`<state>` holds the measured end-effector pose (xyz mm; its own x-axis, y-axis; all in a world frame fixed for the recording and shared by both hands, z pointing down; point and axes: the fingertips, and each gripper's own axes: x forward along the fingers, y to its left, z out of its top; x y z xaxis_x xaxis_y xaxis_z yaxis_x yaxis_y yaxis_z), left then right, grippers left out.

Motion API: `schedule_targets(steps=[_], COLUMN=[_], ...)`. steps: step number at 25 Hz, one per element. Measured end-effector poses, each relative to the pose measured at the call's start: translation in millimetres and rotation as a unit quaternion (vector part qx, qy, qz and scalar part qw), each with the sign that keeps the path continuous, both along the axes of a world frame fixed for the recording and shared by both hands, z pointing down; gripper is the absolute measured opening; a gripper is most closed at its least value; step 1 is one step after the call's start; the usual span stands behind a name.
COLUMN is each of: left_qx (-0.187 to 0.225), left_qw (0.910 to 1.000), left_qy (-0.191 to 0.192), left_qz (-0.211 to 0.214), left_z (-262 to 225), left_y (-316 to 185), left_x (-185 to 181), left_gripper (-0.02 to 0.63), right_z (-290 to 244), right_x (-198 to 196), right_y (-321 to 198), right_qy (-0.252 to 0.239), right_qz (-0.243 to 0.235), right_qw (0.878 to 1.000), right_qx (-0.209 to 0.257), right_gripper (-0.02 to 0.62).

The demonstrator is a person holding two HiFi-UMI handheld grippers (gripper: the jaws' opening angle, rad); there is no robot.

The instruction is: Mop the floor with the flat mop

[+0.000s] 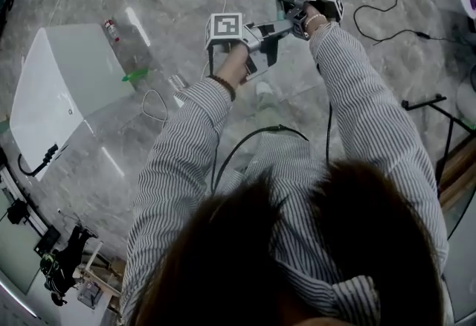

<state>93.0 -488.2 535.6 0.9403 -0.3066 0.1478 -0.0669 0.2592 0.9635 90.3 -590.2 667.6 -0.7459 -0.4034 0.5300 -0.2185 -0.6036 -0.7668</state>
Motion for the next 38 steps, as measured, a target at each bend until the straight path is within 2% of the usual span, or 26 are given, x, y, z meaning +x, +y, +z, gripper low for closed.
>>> schedule_targets(steps=[6, 12, 17, 27, 32, 38], left_qx=[-0.008, -0.009, -0.015, -0.010, -0.009, -0.004], left_qw=[0.9994, 0.9994, 0.9996, 0.9998, 0.9985, 0.9963], left_qy=[0.008, -0.001, -0.007, -0.014, -0.029, -0.041], left_qz=[-0.033, -0.033, -0.023, 0.006, 0.046, 0.075], left_z=[5.8, 5.3, 9.5, 17.0, 25.6, 38.4], left_y=[-3.1, -0.9, 29.1, 184.6, 303.1, 460.8], left_x=[-6.0, -7.4, -8.1, -11.1, -15.0, -27.1], left_gripper=[0.187, 0.186, 0.183, 0.176, 0.176, 0.173], right_z=[6.3, 6.8, 11.5, 17.6, 22.5, 32.6], right_x=[-3.0, -2.6, -3.3, -7.2, -12.1, -22.5], right_y=[-3.5, -0.8, 27.8, 180.5, 296.5, 450.0], right_qy=[0.013, 0.001, -0.008, -0.010, -0.009, -0.014], right_qz=[-0.005, 0.016, 0.025, 0.016, 0.016, 0.014], right_qw=[1.000, 1.000, 1.000, 1.000, 1.000, 1.000], right_qx=[-0.003, -0.005, -0.003, -0.001, 0.001, 0.002], right_gripper=[0.121, 0.120, 0.120, 0.118, 0.118, 0.115])
